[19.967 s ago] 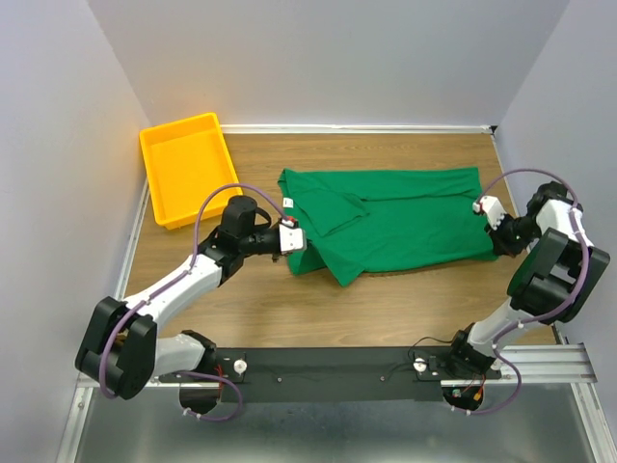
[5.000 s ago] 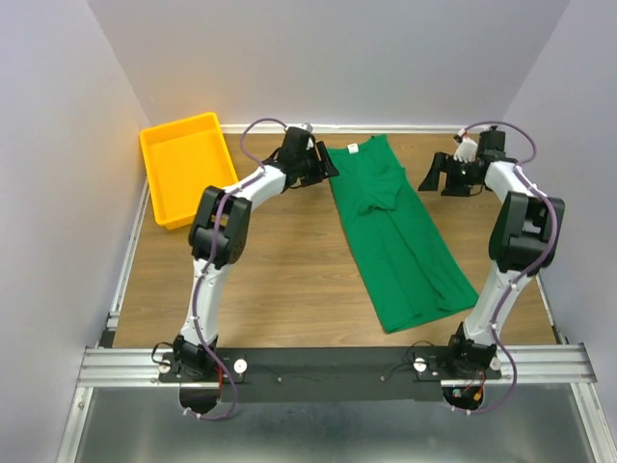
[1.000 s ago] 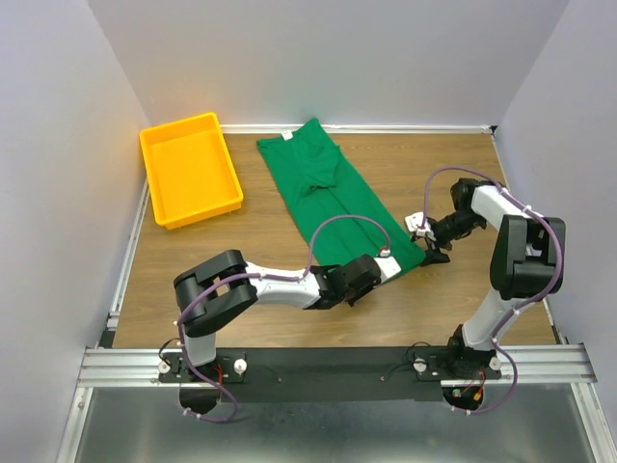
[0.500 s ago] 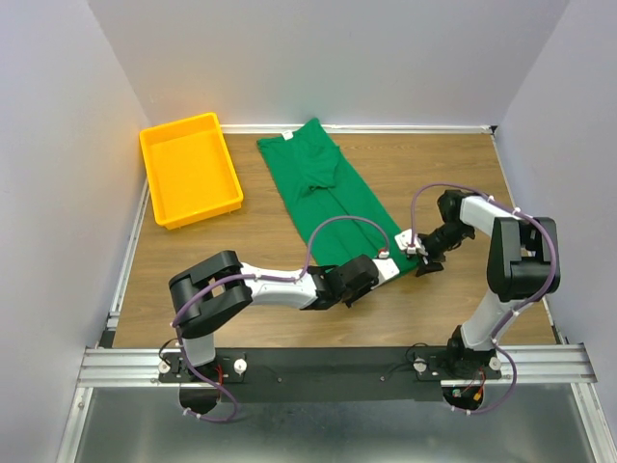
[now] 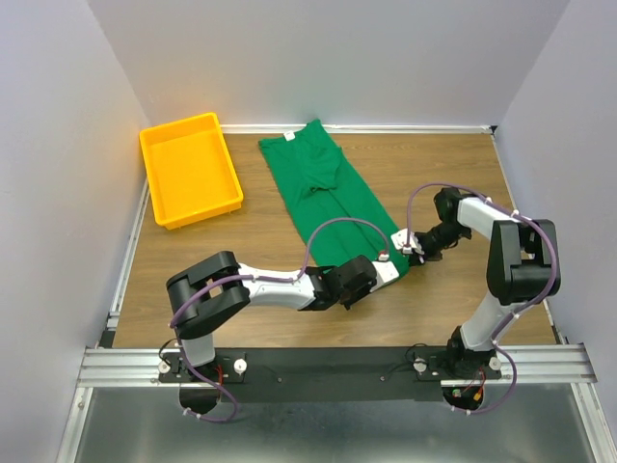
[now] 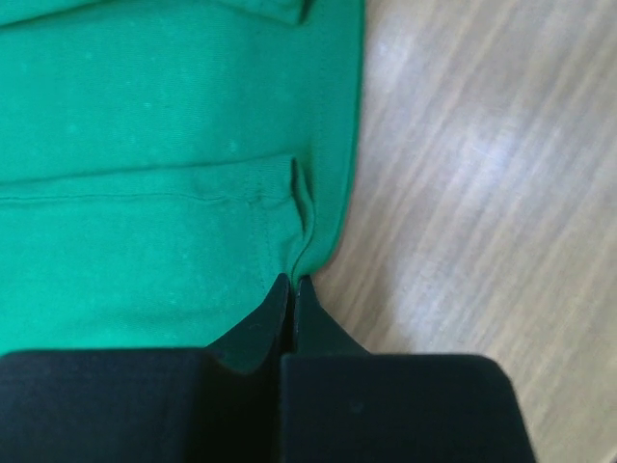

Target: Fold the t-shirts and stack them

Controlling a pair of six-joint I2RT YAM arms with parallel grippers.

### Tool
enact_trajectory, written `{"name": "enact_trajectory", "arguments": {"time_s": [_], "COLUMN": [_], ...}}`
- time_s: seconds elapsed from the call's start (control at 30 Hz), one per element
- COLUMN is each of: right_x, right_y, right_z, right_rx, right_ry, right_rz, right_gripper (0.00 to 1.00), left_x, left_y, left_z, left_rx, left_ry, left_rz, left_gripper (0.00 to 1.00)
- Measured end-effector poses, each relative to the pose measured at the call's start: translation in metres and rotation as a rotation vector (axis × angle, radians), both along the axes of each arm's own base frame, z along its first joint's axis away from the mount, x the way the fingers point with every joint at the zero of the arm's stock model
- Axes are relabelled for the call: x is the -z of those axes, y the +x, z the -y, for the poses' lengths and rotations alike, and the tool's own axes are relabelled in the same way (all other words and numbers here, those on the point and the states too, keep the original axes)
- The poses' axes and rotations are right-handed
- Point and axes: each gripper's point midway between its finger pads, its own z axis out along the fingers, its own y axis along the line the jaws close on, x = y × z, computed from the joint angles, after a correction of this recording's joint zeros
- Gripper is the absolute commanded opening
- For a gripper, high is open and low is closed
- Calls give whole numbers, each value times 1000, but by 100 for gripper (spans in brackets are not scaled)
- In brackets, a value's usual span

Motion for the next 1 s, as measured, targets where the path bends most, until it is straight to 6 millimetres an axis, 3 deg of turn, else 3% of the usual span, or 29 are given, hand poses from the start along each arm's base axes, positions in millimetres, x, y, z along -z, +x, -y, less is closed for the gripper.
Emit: {"name": "enact_trajectory", "arguments": {"time_s": [0.23,0.37,0.5,0.77,1.0], "right_x": [-2,-5,-26,-74,-84], "right_y": [0,1,19,73,104], "right_z": [-2,-8,-18,-39,-62], "right_rx": [26,39,70,126,132], "right_ry": [9,44,105,217,251], "right_rz": [1,-5,22,102,88], "right_gripper": [0,1,1,1,1], "left_x": [-8,-25,-45,-57,-80], "left_y": [-9,-9,0,33,85], "left_z": [0,-1,2,-11,-42], "left_rx": [67,85,81,20,-98], "left_ry": [-43,-89,-140,-162,-206], "left_rz": [1,35,73,114,162], "left_gripper": [0,0,0,0,0]}}
